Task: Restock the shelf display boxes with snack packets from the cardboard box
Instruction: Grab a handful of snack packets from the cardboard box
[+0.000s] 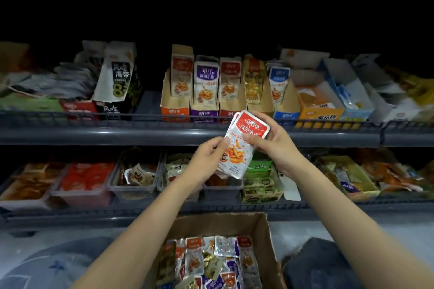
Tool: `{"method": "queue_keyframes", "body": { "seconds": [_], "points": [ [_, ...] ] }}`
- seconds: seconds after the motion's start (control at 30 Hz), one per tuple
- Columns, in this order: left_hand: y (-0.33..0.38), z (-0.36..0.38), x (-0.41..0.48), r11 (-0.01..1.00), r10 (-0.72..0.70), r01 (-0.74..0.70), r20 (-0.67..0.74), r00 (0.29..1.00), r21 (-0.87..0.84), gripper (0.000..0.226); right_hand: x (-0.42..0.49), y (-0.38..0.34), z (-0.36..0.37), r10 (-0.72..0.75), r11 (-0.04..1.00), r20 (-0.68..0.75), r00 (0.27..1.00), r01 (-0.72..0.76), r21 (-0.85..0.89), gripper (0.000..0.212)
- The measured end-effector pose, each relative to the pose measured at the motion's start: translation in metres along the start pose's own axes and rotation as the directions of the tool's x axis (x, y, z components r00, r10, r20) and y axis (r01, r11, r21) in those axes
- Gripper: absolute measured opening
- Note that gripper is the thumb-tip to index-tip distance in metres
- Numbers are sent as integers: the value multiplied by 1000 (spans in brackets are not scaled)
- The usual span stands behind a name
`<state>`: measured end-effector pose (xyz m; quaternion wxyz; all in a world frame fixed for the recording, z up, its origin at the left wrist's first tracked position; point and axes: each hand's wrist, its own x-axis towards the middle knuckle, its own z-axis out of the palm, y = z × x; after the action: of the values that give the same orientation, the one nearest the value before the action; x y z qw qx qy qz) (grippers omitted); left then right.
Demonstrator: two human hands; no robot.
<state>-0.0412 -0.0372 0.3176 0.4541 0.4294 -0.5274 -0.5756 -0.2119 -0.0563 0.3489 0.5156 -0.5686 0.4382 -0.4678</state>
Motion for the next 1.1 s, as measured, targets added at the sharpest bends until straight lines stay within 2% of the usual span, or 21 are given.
{"method": "queue_keyframes", "body": {
  "seconds": [0.07,0.17,0.4,0.57,0.7,0.87,0.9,0.97,1.1],
  "points": [
    [16,-7,3,998,-51,47,73,996,46,22,7,-10,-4,-11,1000,1,1000,11,-15,60],
    [33,-16,11,994,-66,55,114,991,97,26,17,-24,-8,-19,998,15,1000,20,-53,51],
    [55,-22,35,998,-57,57,74,996,2,31,41,-46,-11,-50,997,5,999,50,-55,44],
    [62,-29,51,998,-32,41,164,986,-48,32,59,-59,-20,-14,998,80,997,19,-52,45],
    [69,-29,68,999,39,-41,77,996,23,20,79,-69,-24,-41,979,94,995,59,-195,46],
    [83,-32,94,992,61,-67,62,996,106,25,107,-82,-34,-45,946,114,992,79,-315,49],
    [85,-32,99,989,66,-73,55,996,129,26,112,-85,-35,-51,936,109,993,86,-342,50],
    [85,-36,111,952,134,-129,2,991,279,29,125,-89,-38,-79,916,88,993,107,-387,50],
    [80,-49,129,734,289,-179,-63,955,656,46,156,-99,-47,-148,895,-24,989,124,-428,41]
  ]
}}
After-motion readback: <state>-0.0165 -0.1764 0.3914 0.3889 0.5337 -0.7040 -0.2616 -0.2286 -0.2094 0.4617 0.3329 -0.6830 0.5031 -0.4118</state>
